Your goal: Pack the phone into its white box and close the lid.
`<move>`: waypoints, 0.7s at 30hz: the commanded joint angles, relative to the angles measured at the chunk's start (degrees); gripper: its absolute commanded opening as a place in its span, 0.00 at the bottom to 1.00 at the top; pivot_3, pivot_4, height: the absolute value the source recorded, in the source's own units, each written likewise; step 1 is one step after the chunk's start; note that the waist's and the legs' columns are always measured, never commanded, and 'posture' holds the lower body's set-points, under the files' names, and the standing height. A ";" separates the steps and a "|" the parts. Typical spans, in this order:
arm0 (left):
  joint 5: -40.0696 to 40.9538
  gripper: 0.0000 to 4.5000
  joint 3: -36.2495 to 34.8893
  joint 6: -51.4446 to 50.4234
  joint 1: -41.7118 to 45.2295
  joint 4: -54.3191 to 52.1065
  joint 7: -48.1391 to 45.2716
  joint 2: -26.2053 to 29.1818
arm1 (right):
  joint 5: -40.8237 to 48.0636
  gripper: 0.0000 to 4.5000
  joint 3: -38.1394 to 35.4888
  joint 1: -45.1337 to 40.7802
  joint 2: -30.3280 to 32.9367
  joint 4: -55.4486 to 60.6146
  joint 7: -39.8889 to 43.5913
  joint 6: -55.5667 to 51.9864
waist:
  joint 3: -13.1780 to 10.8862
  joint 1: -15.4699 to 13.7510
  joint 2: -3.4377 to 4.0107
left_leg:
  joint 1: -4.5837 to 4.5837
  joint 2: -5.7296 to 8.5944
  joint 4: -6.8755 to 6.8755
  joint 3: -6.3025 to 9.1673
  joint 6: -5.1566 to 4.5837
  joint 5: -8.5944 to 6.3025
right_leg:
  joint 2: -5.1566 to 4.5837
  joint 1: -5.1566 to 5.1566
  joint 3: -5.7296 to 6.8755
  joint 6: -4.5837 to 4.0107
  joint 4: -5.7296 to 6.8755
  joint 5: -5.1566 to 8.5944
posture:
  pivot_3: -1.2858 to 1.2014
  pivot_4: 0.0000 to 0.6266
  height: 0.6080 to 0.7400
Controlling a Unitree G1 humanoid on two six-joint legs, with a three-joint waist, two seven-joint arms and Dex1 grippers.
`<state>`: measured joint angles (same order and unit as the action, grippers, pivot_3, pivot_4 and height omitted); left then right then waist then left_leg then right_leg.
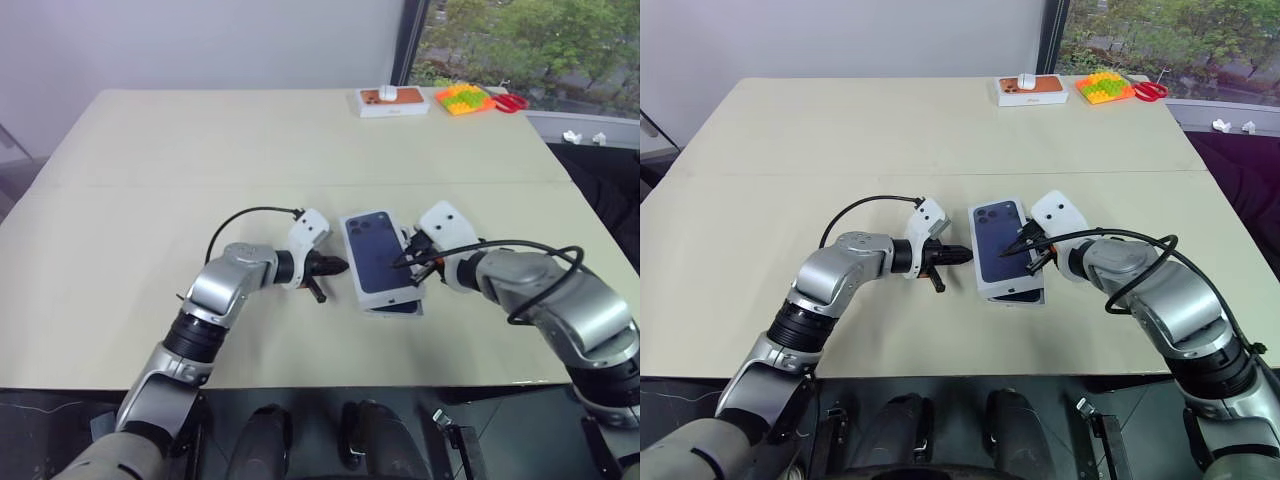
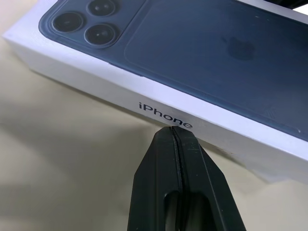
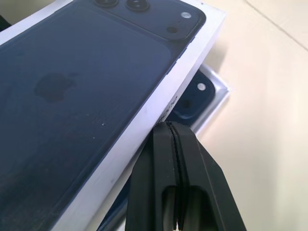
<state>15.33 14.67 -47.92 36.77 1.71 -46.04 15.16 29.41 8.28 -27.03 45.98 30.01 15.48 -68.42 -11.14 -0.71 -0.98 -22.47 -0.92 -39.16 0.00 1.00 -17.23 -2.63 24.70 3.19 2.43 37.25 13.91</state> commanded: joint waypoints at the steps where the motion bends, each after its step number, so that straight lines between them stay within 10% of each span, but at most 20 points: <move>1: 2.55 0.00 0.63 2.19 1.88 -3.66 -1.73 -2.23 | 0.84 0.01 -0.47 0.45 -0.49 4.45 2.61 -0.48 | 0.00 0.02 0.00 | 0.00 0.00 0.00 0.00 0.00 0.00 | 0.00 0.00 0.00 0.00 0.00 0.00 | 0.52 0.24 1.00; 21: 0.59 0.00 3.14 4.47 3.04 -1.78 -2.48 -3.71 | -2.51 0.01 -2.29 5.45 -1.31 7.12 3.94 -3.83 | 0.00 0.02 0.00 | 0.02 0.02 -0.01 0.00 0.00 0.00 | 0.03 -0.01 -0.01 0.00 0.01 0.00 | 0.52 0.24 1.00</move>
<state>14.44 16.05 -45.48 38.47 2.13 -46.99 13.41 25.98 5.31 -21.06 45.89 33.69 17.87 -73.43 -11.14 -0.69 -0.97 -22.45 -0.90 -39.17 0.00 1.01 -17.23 -2.60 24.69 3.19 2.43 37.27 13.91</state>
